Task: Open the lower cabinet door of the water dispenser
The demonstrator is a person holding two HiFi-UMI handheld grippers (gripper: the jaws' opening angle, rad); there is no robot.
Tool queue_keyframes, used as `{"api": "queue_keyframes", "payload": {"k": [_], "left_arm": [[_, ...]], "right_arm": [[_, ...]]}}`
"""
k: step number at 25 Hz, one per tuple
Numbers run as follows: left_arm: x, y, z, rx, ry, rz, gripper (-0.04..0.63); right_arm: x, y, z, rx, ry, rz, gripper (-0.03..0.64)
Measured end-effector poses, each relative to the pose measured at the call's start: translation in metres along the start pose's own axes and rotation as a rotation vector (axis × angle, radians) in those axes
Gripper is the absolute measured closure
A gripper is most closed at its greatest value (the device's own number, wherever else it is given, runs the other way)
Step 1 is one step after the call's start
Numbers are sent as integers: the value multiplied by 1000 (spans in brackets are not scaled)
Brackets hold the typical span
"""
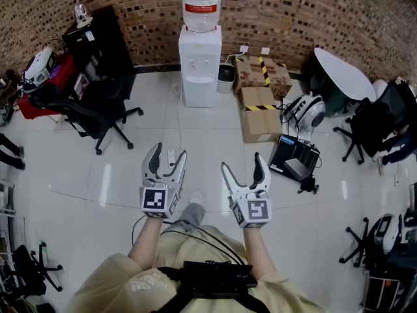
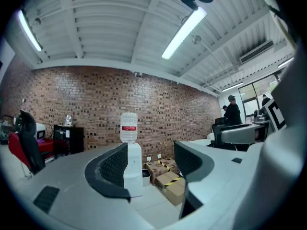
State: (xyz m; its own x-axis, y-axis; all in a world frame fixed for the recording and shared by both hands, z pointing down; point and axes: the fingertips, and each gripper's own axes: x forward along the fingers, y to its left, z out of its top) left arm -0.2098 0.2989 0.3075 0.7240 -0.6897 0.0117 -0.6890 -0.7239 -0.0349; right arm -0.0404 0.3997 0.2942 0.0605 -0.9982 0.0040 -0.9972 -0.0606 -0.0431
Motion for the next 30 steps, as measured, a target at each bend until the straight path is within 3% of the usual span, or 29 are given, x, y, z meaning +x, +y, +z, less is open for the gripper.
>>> {"api": "queue_keyframes", "payload": {"k": [10,17,20,25,30], "left_arm": [[113,73,-17,-52,34,-10,307],[173,102,-39,-65,84,-34,307],[199,105,-54,-72,124,-40,307],[265,122,-82,-70,160,17,307],[349,128,-109,-134,197,64,307]], "right_arm": [[150,-13,-23,-18,57,51,173],[217,-32,-47,-38,109,68,173],[246,-58,-64,-21,139,70,173],[324,-117,-109,-20,197,136,173],[415,-187,-174,-20,301,196,173]]}}
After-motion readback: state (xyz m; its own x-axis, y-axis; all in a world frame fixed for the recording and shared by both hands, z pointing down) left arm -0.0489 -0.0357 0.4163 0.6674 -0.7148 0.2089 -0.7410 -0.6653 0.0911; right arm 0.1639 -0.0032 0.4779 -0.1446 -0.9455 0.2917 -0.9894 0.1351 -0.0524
